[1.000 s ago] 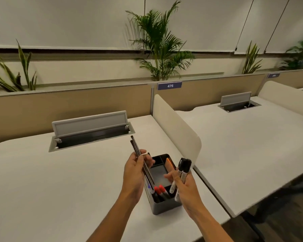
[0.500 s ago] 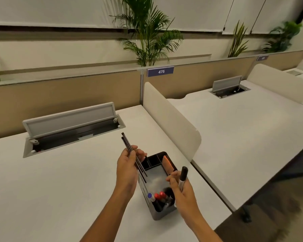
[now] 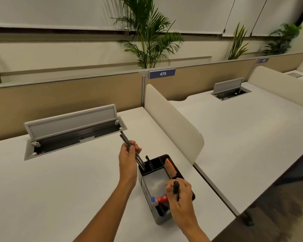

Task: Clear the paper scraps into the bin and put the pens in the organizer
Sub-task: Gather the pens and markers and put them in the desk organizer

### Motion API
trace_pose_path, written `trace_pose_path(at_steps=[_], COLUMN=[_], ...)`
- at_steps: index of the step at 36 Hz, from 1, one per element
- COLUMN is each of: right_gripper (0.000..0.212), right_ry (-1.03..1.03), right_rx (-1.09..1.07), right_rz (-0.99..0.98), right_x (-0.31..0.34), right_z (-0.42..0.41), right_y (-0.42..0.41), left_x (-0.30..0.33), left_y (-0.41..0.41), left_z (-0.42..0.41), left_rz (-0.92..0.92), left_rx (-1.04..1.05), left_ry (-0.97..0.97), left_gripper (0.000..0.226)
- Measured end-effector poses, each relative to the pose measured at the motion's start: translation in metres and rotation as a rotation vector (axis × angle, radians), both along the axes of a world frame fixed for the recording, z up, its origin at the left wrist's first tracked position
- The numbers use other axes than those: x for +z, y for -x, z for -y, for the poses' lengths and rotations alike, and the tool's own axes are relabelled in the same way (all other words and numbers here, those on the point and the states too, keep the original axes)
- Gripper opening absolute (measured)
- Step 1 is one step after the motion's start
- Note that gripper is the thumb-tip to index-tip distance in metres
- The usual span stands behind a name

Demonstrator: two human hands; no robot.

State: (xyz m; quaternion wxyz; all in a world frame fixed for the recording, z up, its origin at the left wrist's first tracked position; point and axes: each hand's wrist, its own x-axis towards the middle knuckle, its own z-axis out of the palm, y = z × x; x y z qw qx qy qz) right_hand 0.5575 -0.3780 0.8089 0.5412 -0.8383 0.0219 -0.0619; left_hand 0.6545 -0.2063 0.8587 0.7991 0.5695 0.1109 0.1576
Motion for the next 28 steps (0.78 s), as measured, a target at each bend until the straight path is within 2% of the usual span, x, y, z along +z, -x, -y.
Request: trace_pose_path(at_steps=[8,14,21,28], right_gripper=[0.024,0.028,0.026,0.027], right_ry=[0.063,0.032,-0.007,-0.085], right_rx=[0.030,0.029,0.037,0.022], right_rz=[-0.007,-0.058,0.004,0.017], right_x=[-0.001,0.005,0.017,0.029], right_z=[0.001,0.005,0.016,0.031], right_y=[0.001,0.002,0.007,0.015], left_x=[-0.009,-0.017,-0.015,0.003], left_y=[-0.010,-0.009,-0.008,-0.004], left_z=[0.010,0.014,0.014,0.009], left_rz=[-0.010,-0.014,0.002,0.044], left_rx=[-0.064,-0.095,-0.059,-0.030], left_ry=[-0.144,-0.194,-0.267,-0.324], left_gripper=[0.024,0.037,0.053,0.047])
